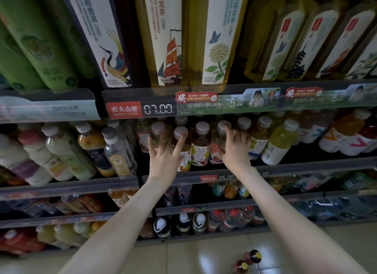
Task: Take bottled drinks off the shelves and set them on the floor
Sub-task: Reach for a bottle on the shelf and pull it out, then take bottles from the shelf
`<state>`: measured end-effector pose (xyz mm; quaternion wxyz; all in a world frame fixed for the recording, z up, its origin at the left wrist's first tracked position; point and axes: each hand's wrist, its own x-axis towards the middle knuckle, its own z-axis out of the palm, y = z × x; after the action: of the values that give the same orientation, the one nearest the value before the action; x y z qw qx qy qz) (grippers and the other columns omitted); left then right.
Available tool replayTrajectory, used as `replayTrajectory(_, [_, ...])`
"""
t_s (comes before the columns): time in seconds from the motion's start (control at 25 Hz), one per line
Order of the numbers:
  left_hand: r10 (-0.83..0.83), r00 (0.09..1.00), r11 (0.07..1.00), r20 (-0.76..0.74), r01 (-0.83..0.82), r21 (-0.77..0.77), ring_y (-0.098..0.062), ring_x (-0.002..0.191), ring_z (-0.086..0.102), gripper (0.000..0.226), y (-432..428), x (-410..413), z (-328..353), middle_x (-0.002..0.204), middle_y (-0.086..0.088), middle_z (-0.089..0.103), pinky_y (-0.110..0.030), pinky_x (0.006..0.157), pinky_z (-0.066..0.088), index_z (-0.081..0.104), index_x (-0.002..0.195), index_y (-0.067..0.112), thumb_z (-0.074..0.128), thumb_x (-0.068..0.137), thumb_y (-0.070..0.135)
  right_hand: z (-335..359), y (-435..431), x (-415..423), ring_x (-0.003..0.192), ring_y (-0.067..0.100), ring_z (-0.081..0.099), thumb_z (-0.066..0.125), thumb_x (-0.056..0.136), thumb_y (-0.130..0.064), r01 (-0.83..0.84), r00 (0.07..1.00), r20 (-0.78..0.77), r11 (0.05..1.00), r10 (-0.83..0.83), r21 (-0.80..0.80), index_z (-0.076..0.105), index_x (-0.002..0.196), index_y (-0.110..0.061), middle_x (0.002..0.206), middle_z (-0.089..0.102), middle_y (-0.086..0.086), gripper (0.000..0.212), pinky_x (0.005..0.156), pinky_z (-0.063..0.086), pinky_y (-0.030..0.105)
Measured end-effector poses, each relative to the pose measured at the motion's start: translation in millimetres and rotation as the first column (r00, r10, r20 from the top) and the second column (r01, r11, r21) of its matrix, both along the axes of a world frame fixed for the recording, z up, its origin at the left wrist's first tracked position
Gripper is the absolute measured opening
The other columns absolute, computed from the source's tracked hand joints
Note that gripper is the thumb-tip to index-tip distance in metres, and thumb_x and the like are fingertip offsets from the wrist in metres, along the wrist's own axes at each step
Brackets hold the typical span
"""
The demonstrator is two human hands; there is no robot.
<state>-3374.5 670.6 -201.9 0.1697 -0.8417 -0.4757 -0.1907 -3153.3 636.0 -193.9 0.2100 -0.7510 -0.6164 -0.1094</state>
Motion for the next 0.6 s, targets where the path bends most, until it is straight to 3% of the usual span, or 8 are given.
replayTrajectory(0.12, [0.029,0.999,0.999,0.019,-0.029,-0.024,-0.038,0.128,0.046,0.102,-4.6,4.2,3.2,0.106,-0.023,0.066,-0.069,0.100,0.009,0.023,0.146,0.017,0.085,0.066,0.031,-2.6,-1.7,3.5,0.104,0.033,0.043,0.087,0.058,-0.016,-0.007,0.998,0.069,0.998,0.003,0.059,0.028,0.139,-0.017,0.108,0.059,0.018,0.100,0.091,0.040,0.054])
replayTrajectory(0.32, [0.099,0.992,0.992,0.074,-0.092,-0.087,-0.038,0.135,0.026,0.102,-16.3,13.4,2.8,0.125,-0.029,0.055,-0.068,0.102,0.008,0.020,0.148,0.019,0.083,0.069,0.028,-11.2,-15.0,-3.6,0.128,0.027,0.027,0.080,0.071,-0.019,-0.011,1.000,0.012,1.000,0.011,-0.007,0.000,0.152,-0.026,0.143,0.043,0.014,0.114,0.105,0.025,0.057])
replayTrajectory(0.48, [0.088,0.987,0.994,0.137,-0.079,-0.071,-0.042,0.138,0.020,0.079,-41.2,26.1,5.5,0.145,-0.031,0.032,-0.061,0.108,0.009,0.024,0.148,0.017,0.066,0.083,0.035,-16.7,-42.7,-9.0,0.131,0.037,0.038,0.074,0.076,-0.015,-0.048,0.989,-0.142,0.998,0.043,-0.031,0.014,0.146,-0.022,0.144,0.041,0.019,0.092,0.107,0.027,0.055])
replayTrajectory(0.6, [-0.062,0.984,0.993,0.165,0.077,-0.085,-0.043,0.132,0.036,0.071,-52.4,45.5,22.1,0.140,-0.029,0.040,-0.058,0.106,0.027,0.034,0.144,0.011,0.067,0.082,0.026,2.3,-58.3,-0.6,0.125,0.039,0.042,0.067,0.084,-0.013,-0.057,0.974,-0.217,0.998,0.060,0.018,0.023,0.144,-0.015,0.138,0.044,0.020,0.074,0.101,0.039,0.055])
